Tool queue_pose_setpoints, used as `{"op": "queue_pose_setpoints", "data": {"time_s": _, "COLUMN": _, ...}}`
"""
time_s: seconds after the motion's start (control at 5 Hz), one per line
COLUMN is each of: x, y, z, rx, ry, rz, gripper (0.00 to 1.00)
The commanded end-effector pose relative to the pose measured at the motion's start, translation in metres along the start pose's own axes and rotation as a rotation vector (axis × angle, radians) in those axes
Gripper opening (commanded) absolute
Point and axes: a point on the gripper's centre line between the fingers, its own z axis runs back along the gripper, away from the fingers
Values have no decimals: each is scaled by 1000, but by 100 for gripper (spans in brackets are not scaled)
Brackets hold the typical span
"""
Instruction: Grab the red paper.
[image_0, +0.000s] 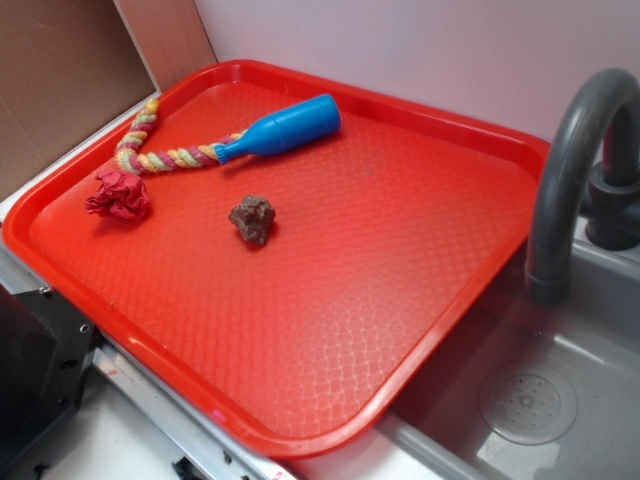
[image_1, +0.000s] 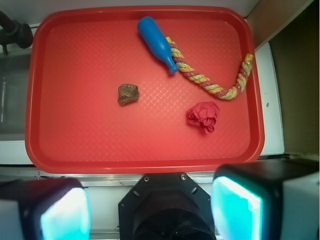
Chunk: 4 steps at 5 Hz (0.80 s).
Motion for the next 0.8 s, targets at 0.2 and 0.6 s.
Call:
{"op": "queue_pose_setpoints", "data": {"time_s": 0.2, "x": 0, "y": 17, "z": -9, "rx": -67, "ry": -85, "rz": 251, "gripper": 100}}
{"op": "queue_pose_setpoints", "data": {"time_s": 0.6, "x": 21, "y": 61, "z": -55, "rx": -82, "ry": -160, "rz": 752, "gripper": 100}}
